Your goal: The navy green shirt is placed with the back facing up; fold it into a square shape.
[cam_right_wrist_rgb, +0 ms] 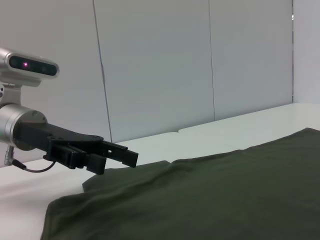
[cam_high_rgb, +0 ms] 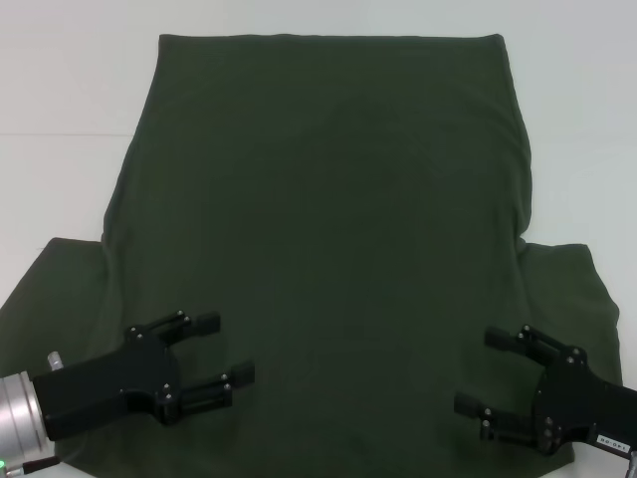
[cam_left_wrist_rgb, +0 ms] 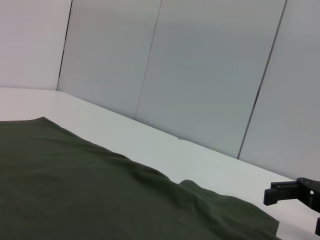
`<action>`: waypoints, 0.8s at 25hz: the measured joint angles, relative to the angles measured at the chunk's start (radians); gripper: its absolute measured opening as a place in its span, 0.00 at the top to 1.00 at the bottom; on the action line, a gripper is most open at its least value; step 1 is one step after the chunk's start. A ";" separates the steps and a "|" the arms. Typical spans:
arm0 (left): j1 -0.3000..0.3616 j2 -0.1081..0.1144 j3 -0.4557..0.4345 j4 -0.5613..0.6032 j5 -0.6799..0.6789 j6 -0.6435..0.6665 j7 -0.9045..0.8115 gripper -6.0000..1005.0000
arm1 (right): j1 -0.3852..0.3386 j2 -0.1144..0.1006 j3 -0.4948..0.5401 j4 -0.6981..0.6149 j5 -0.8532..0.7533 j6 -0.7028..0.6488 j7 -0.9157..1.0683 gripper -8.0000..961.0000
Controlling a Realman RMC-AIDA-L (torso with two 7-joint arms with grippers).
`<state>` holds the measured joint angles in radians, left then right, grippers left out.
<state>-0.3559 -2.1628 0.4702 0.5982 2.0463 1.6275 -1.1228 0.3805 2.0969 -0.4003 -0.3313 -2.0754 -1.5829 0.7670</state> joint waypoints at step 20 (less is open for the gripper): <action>-0.016 0.025 -0.071 0.033 -0.002 0.004 -0.361 0.17 | 0.000 0.000 0.000 0.000 0.003 -0.005 0.005 0.02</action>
<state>-0.3719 -2.1380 0.3989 0.6317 2.0443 1.6313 -1.4837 0.3805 2.0969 -0.4003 -0.3313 -2.0720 -1.5878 0.7720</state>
